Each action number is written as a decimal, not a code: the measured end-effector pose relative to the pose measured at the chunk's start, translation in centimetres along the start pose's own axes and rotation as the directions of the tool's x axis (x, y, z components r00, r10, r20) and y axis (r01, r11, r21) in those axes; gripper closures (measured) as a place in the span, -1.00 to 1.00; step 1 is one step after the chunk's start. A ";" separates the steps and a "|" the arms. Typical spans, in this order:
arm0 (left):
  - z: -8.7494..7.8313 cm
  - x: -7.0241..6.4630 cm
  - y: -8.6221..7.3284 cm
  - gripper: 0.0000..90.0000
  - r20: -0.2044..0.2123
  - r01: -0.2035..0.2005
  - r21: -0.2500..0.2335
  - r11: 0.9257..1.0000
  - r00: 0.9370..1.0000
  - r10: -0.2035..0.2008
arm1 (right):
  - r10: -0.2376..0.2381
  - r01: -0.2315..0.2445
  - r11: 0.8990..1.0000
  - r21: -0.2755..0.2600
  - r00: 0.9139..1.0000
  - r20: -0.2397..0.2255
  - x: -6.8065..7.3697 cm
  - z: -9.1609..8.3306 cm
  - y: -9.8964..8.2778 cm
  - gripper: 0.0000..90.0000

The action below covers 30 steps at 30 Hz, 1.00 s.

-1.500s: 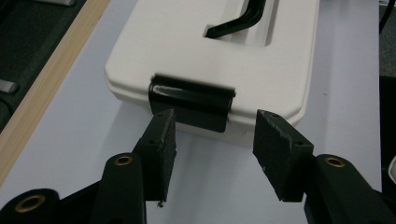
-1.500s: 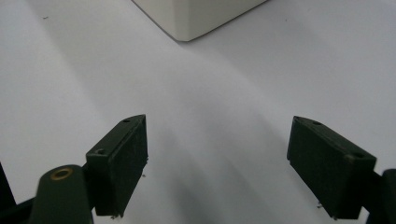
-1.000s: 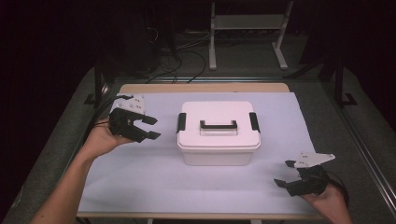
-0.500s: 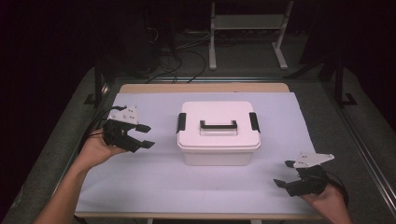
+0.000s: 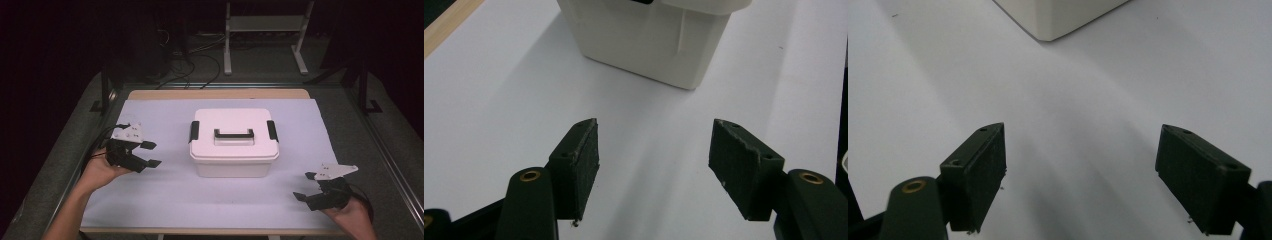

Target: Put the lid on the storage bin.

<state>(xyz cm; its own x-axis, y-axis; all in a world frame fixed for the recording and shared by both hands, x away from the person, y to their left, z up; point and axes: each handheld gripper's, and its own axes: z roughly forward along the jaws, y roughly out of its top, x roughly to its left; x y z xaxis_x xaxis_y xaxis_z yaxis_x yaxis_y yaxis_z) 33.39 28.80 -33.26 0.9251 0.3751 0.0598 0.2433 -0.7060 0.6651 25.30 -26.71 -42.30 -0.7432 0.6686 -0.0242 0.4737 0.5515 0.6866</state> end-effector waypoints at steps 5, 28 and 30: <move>0.1 -0.2 -0.9 -0.22 -0.006 0.006 0.003 1.000 1.000 -0.006 | 0.001 -0.001 1.000 -0.001 1.000 0.000 0.0 0.0 0.0 -0.56; -0.4 -1.9 -4.2 -0.30 -0.040 0.019 0.013 1.000 0.999 -0.018 | 0.008 -0.008 1.000 0.003 1.000 -0.003 0.2 0.0 -0.2 -0.56; -0.4 -2.2 -4.5 -0.30 -0.043 0.022 0.012 1.000 0.999 -0.022 | 0.008 -0.008 1.000 0.005 1.000 -0.002 0.2 0.0 -0.3 -0.56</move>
<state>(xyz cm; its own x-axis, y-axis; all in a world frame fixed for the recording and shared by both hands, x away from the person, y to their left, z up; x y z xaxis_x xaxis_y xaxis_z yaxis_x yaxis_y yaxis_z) 30.18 31.42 -36.08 0.9062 0.4157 0.0769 0.2676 -0.7049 0.6569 25.07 -26.74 -42.51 -0.7408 0.6715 -0.0173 0.4816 0.5489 0.6832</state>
